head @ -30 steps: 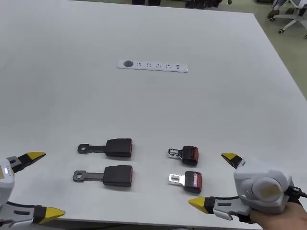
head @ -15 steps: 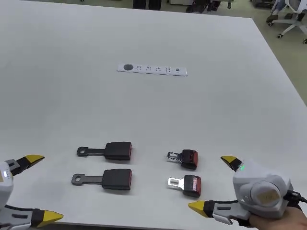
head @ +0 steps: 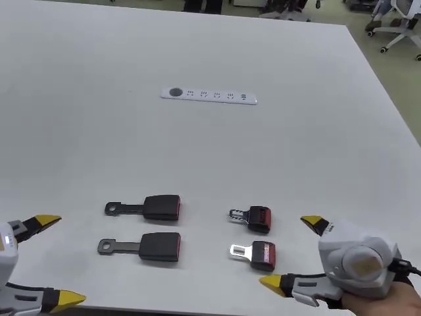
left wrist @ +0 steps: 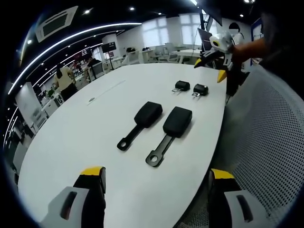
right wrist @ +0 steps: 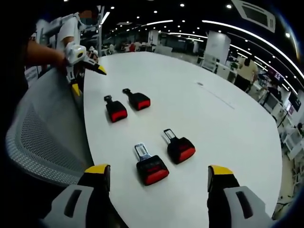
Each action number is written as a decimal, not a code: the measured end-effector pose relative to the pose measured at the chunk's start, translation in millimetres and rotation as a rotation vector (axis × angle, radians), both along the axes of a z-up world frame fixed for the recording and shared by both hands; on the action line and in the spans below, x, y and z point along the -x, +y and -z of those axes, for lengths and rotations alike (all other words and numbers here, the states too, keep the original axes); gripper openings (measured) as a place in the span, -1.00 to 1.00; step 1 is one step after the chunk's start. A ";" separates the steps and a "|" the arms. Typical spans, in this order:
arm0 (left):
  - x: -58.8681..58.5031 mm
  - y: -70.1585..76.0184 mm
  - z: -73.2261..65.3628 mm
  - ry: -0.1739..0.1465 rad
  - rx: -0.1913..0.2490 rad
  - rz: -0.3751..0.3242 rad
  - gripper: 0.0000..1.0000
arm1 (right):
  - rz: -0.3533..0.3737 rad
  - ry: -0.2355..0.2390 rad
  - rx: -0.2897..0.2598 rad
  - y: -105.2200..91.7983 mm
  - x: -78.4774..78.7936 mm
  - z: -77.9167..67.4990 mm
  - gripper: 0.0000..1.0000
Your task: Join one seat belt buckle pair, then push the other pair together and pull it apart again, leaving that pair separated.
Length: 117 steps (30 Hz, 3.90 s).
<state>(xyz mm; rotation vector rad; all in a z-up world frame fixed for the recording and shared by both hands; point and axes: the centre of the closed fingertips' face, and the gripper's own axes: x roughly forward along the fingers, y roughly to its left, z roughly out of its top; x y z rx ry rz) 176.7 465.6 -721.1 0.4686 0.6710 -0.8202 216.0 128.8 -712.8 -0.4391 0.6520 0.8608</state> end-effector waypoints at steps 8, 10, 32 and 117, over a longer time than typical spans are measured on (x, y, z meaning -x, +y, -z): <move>1.4 -1.8 0.6 0.006 0.000 0.003 0.77 | 0.021 0.024 0.017 -3.0 -1.7 4.2 0.61; 1.7 -1.2 0.9 0.010 -0.004 0.001 0.76 | 0.018 0.020 0.020 -3.1 -2.8 5.2 0.63; 10.8 -2.7 5.1 0.051 -0.020 0.043 0.59 | -0.051 0.023 0.033 4.6 1.7 4.6 0.51; -41.5 -119.5 62.1 0.186 -0.185 0.491 -0.34 | -0.481 0.191 0.233 21.7 -5.3 72.4 -0.34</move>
